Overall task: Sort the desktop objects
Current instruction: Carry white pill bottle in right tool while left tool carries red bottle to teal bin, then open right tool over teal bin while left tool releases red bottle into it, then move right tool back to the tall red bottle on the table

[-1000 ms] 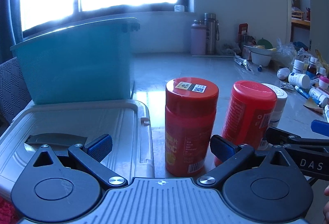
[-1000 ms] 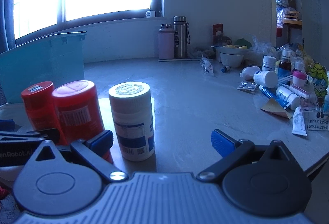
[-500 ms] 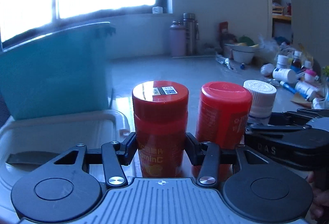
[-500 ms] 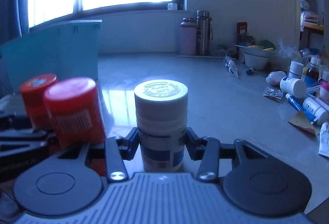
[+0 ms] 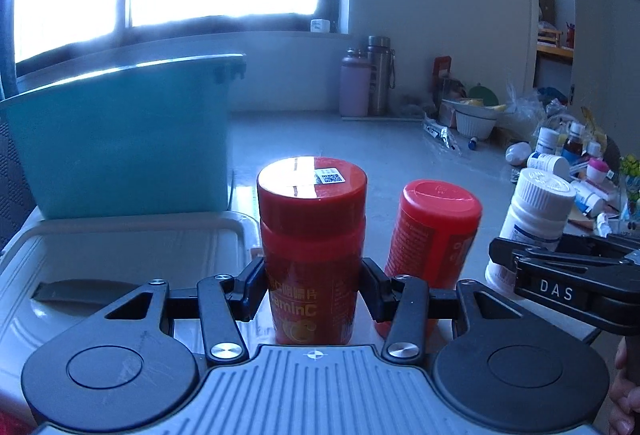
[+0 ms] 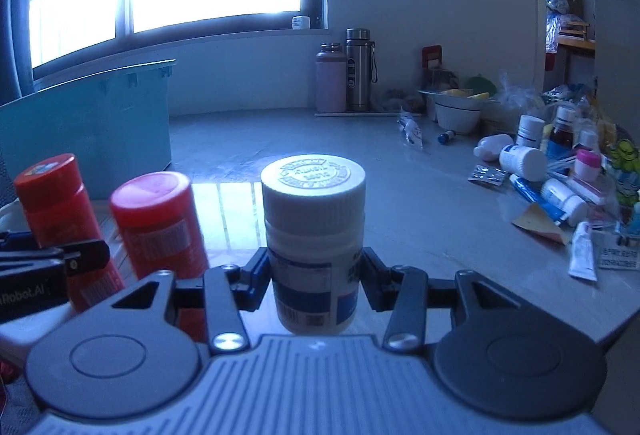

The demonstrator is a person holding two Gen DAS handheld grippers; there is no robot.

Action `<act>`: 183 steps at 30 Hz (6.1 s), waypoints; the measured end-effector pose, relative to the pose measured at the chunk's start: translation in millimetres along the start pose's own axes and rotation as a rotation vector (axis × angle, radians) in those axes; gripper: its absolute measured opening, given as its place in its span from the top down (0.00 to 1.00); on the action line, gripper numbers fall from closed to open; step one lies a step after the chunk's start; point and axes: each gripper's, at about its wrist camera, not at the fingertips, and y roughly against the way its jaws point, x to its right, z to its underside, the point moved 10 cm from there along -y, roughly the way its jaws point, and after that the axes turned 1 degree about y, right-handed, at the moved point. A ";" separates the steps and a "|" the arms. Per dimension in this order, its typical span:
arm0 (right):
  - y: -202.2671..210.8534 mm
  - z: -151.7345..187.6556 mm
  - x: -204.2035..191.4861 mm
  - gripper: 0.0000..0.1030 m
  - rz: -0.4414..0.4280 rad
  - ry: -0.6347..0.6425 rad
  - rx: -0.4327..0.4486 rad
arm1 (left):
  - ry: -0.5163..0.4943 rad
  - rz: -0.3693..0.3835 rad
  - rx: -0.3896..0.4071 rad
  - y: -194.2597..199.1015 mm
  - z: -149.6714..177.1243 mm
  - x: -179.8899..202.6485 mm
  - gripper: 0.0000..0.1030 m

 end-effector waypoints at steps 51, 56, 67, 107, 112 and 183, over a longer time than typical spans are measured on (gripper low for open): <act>97.8 -72.1 -161.3 0.54 -0.214 0.083 0.091 | 0.116 -0.207 0.024 155.0 -53.7 -166.7 0.52; 87.3 -98.2 -171.0 0.54 -0.211 0.085 0.096 | 0.126 -0.214 0.026 146.1 -78.0 -181.3 0.52; 31.5 -173.3 -196.1 0.54 -0.231 0.083 0.148 | 0.109 -0.228 0.072 97.9 -163.0 -220.8 0.52; -129.7 -208.9 -271.7 0.15 -0.152 0.061 0.031 | 0.154 -0.124 -0.040 -109.6 -222.6 -333.7 0.21; -111.5 -217.7 -272.0 0.15 -0.161 0.057 0.073 | 0.107 -0.143 -0.003 -86.8 -230.7 -325.5 0.20; 43.8 38.0 -83.8 0.09 -0.004 -0.049 0.001 | 0.186 -0.206 -0.276 87.3 56.3 -157.8 0.00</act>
